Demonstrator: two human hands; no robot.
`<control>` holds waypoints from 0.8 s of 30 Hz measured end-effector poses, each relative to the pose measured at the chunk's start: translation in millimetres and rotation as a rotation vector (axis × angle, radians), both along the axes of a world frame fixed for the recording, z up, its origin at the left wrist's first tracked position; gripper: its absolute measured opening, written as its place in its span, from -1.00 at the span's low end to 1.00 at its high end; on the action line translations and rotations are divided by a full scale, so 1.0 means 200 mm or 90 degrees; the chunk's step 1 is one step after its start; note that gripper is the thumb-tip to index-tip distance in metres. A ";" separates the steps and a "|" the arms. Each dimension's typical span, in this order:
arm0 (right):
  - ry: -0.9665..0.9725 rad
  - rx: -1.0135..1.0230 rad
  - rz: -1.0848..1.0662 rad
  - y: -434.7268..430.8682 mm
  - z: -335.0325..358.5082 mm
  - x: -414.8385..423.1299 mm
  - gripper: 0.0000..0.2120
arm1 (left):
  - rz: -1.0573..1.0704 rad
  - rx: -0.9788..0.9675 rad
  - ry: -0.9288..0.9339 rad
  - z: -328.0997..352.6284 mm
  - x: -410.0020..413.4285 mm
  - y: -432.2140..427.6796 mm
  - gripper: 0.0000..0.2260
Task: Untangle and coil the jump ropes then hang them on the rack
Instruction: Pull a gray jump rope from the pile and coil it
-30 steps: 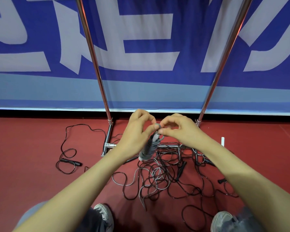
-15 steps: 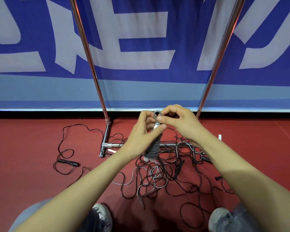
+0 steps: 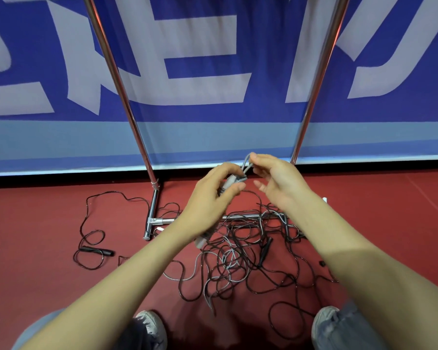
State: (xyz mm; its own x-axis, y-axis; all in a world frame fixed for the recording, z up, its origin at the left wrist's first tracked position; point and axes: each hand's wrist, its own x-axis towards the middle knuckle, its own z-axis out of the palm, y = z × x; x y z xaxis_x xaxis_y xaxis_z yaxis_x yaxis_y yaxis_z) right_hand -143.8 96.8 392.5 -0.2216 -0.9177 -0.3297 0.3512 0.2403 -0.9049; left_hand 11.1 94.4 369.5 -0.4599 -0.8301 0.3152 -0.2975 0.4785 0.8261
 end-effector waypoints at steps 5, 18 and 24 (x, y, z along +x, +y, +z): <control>-0.011 0.031 -0.041 -0.01 -0.02 -0.02 -0.90 | -0.035 0.073 -0.017 0.01 -0.01 0.01 -0.95; 0.078 0.006 -0.001 -0.03 -0.05 -0.03 -0.88 | -0.038 0.025 -0.059 -0.03 0.03 0.01 -0.87; 0.103 -0.020 -0.036 -0.04 -0.07 -0.07 -0.90 | -0.030 0.030 -0.073 -0.06 0.02 0.00 -0.87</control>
State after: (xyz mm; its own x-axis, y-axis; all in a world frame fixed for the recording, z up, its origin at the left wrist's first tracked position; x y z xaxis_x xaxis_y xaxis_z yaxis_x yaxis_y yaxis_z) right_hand -158.7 88.3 377.9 -0.3212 -0.9114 -0.2574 0.2120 0.1957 -0.9575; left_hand 14.5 94.4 357.7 -0.5292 -0.8195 0.2198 -0.3689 0.4555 0.8102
